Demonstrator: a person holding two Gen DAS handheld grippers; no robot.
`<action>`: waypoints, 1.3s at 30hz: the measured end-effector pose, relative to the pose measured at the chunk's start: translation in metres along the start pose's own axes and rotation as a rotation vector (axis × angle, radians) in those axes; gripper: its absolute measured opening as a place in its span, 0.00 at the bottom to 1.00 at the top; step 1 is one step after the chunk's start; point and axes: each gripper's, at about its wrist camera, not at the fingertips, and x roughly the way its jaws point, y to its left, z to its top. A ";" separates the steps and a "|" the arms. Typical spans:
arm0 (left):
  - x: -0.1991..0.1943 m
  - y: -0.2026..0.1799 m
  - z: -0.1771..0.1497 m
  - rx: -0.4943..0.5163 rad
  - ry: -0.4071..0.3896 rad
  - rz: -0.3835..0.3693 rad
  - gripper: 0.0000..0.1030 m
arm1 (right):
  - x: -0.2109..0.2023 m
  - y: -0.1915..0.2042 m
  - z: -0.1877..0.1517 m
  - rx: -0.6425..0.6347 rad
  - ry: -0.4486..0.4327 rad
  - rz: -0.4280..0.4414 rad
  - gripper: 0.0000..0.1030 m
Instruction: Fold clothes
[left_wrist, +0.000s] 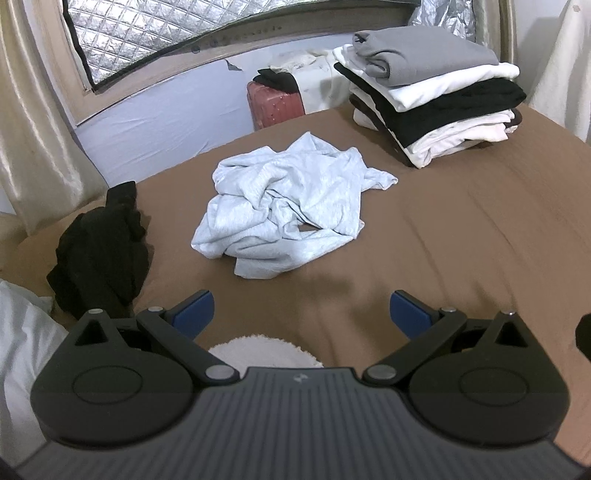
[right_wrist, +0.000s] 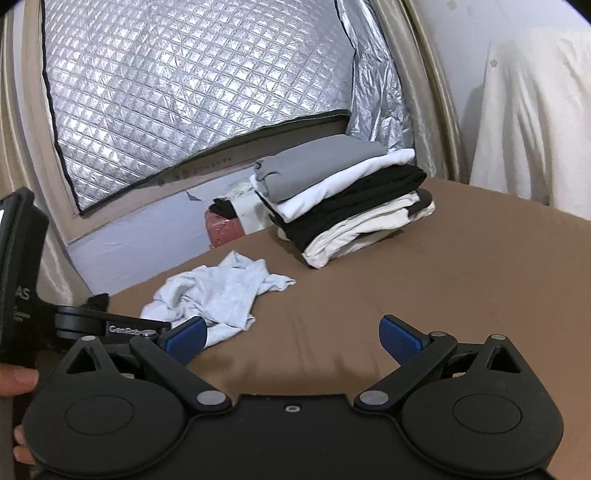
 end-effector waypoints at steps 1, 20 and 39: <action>0.000 -0.001 -0.002 0.007 0.004 -0.004 1.00 | 0.000 -0.001 0.000 0.003 0.000 0.000 0.98; 0.004 -0.008 -0.006 0.036 0.022 -0.024 1.00 | 0.000 -0.002 -0.002 0.012 0.010 0.003 0.98; 0.031 0.009 0.034 -0.072 0.007 -0.115 1.00 | 0.050 -0.012 0.049 0.113 0.062 0.214 0.99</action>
